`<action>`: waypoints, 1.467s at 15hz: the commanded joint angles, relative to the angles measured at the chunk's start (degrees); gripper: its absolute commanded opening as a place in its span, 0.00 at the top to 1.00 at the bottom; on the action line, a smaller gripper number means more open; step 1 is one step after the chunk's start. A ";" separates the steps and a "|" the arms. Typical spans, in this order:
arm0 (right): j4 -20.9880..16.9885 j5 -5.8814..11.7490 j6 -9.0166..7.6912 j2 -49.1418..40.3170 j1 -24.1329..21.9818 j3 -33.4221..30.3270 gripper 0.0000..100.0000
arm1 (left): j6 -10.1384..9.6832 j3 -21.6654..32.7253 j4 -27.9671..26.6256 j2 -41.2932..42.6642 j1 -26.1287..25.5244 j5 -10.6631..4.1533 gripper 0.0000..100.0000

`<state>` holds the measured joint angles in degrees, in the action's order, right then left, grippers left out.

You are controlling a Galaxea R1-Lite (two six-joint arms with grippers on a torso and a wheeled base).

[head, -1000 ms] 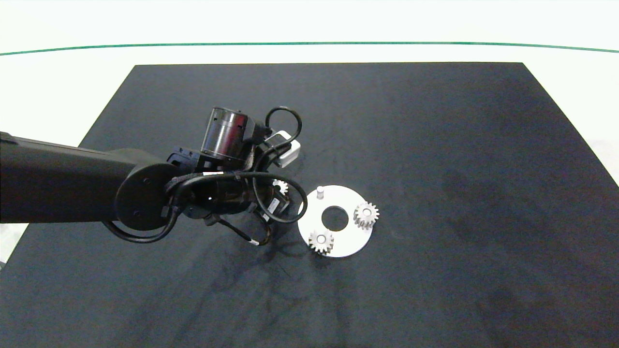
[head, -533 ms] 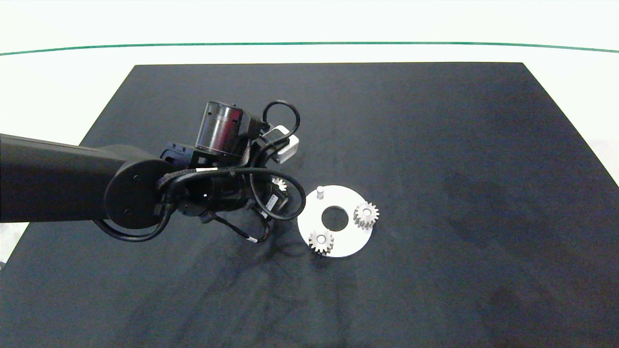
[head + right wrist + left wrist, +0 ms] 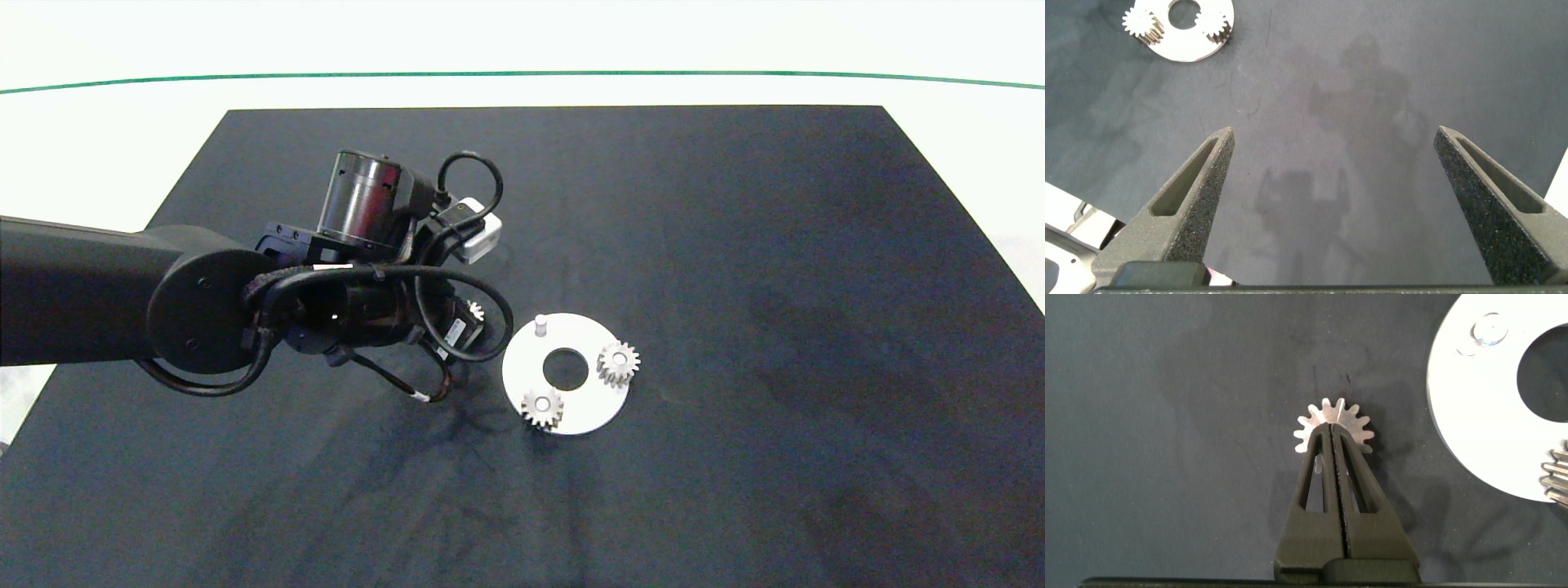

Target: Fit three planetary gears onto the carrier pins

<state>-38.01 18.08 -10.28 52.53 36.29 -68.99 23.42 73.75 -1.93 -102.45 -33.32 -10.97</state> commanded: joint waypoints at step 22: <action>-0.22 0.03 -0.01 0.03 0.01 0.43 0.00 | -0.65 -0.98 1.57 -3.37 0.53 1.04 0.02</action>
<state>-38.03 18.02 -10.19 52.55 36.27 -68.55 22.63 72.92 -0.33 -105.34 -32.83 -9.89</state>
